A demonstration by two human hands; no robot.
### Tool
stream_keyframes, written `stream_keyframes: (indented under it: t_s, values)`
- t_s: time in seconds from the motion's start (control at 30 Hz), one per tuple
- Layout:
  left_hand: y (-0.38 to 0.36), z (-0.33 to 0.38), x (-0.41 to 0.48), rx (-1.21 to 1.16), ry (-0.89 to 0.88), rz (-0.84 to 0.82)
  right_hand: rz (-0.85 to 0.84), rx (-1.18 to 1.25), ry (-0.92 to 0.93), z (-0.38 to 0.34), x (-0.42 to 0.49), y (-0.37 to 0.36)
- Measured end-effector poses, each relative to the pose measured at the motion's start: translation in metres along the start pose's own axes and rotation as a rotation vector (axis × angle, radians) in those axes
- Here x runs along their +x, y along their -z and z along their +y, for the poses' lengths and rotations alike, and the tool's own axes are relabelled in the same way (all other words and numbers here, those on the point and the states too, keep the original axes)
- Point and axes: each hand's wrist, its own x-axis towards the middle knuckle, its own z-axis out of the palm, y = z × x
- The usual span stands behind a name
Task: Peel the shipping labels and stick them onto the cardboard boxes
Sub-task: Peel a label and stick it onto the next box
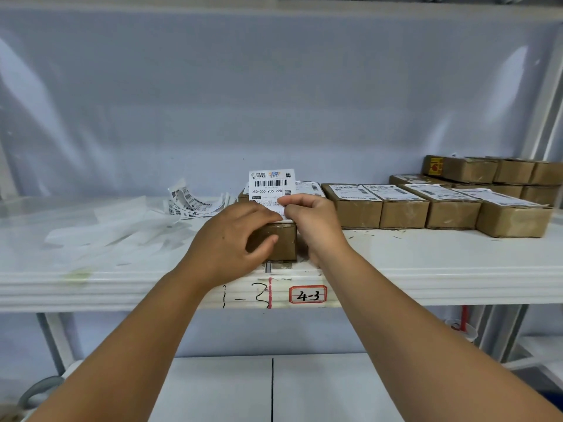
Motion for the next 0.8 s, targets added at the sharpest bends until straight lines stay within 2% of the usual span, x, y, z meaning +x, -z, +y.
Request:
stream_keyframes:
  t_s: [0.47,0.6,0.8]
  values:
    - [0.006,0.009,0.001,0.024,0.003,-0.031,0.043,-0.108,0.009,0.007,0.011,0.000]
    - [0.008,0.011,0.002,0.020,0.015,-0.041,-0.016,-0.089,-0.078,0.005,0.011,0.000]
    - [0.008,0.012,0.002,-0.014,0.035,-0.018,-0.108,-0.251,0.025,0.004,0.019,0.006]
